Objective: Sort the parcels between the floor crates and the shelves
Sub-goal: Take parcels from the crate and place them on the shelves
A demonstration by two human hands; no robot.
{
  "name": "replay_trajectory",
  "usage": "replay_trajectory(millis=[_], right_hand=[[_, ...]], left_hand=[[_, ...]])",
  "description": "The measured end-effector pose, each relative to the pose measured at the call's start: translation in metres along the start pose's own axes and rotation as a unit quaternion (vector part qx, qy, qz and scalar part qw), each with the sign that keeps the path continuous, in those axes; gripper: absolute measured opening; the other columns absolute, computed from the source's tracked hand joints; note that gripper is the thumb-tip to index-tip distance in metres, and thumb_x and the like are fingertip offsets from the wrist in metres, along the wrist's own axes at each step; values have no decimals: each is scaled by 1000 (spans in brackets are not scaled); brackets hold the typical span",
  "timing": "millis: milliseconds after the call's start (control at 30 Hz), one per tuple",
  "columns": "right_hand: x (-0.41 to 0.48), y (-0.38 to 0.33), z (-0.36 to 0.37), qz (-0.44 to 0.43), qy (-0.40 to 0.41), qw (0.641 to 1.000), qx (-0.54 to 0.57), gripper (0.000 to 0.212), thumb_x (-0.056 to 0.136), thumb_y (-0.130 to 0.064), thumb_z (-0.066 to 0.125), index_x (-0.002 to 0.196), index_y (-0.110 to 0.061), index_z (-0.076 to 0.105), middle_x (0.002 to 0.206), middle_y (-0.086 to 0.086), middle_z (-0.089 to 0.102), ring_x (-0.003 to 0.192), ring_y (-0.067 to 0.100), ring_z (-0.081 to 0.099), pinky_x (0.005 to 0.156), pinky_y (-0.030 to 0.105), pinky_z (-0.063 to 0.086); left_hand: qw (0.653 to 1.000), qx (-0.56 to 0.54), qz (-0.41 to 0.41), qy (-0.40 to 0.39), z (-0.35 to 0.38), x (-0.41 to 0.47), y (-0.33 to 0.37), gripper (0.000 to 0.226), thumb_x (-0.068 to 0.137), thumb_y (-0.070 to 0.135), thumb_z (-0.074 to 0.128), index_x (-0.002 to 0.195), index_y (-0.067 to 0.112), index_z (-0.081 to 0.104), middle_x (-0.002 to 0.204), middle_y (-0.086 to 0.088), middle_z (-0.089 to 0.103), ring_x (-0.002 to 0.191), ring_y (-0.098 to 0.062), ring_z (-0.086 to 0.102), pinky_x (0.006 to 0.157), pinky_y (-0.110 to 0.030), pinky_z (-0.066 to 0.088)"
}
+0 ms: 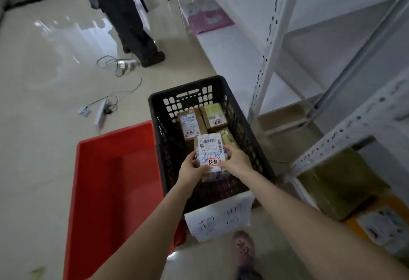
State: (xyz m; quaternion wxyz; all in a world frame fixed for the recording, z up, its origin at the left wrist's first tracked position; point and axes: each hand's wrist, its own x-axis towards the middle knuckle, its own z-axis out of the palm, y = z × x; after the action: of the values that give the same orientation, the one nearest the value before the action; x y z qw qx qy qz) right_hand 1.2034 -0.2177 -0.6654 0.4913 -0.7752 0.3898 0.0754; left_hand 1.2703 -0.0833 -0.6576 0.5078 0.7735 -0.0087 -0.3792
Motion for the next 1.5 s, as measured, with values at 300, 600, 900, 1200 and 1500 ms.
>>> replay_trajectory(millis=[300, 600, 900, 1200, 1500], right_hand=[[110, 26, 75, 38, -35, 990, -129, 44, 84, -19, 65, 127, -25, 57, 119, 2, 63, 111, 27, 55, 84, 35, 50], [159, 47, 124, 2, -34, 950, -310, 43, 87, -20, 58, 129, -23, 51, 127, 0, 54, 119, 28, 38, 94, 37, 37], [140, 35, 104, 26, -8, 953, -302, 57, 85, -31, 63, 137, -26, 40, 139, 6, 35, 126, 27, 33, 97, 39, 36], [67, -4, 28, 47, 90, 959, -265, 57, 88, -33, 59, 140, -28, 37, 143, 4, 31, 128, 26, 30, 100, 40, 33], [-51, 4, -57, 106, 216, 942, -235, 61, 89, -39, 57, 144, -29, 30, 143, 4, 31, 130, 26, 30, 102, 39, 35]], left_hand=[[992, 40, -103, 53, -4, 124, -64, 62, 89, 8, 61, 145, 18, 35, 125, -7, 59, 108, -27, 61, 88, -40, 53], [992, 53, -114, 28, -1, 197, -107, 64, 85, 2, 57, 144, 17, 38, 129, -10, 59, 116, -26, 57, 100, -44, 46], [947, 321, -20, -18, -16, 186, -82, 73, 82, 17, 66, 145, 18, 30, 141, -9, 41, 125, -26, 46, 94, -31, 42], [759, 610, 191, -125, 7, 142, 22, 90, 84, 31, 67, 152, 23, 9, 156, -4, 17, 139, -26, 28, 93, -40, 48], [656, 636, 362, -185, 79, 33, 83, 81, 84, 28, 63, 150, 21, 16, 154, -7, 23, 138, -28, 27, 104, -40, 39]])
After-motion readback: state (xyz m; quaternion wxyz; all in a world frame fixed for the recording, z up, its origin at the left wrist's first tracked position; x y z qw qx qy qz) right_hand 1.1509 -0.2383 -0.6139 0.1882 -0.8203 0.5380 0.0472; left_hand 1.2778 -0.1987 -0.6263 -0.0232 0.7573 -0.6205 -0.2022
